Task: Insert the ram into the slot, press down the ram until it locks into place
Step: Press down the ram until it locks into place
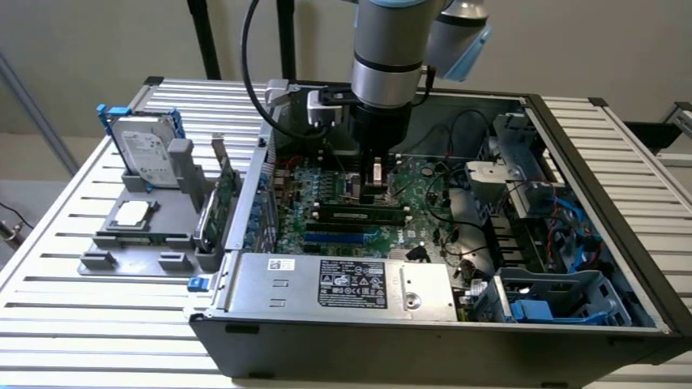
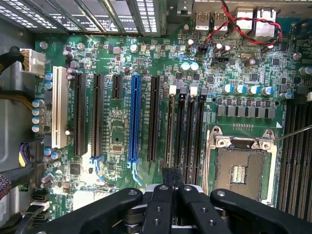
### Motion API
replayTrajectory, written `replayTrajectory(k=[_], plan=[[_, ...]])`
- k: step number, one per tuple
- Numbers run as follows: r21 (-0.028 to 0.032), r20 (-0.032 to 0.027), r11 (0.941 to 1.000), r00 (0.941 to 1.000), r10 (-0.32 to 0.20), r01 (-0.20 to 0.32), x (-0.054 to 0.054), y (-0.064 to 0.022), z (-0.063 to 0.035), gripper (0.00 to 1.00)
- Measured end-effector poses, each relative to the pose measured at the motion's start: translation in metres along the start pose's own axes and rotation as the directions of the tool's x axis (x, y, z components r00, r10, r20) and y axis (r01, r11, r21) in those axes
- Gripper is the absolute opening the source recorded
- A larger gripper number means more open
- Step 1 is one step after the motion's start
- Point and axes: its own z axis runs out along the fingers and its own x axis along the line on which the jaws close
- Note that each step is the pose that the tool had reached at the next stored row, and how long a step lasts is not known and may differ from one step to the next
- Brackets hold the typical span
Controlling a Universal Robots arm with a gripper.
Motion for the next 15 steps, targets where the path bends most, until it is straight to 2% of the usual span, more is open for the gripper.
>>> replayTrajectory(k=[7,15], plan=[[0.0000,0.0000,1.0000,1.0000,0.000,0.000,0.000,0.0000,0.0008,0.11],[0.0001,0.0001,1.0000,1.0000,0.000,0.000,-0.002,-0.0002,0.0101,0.11]])
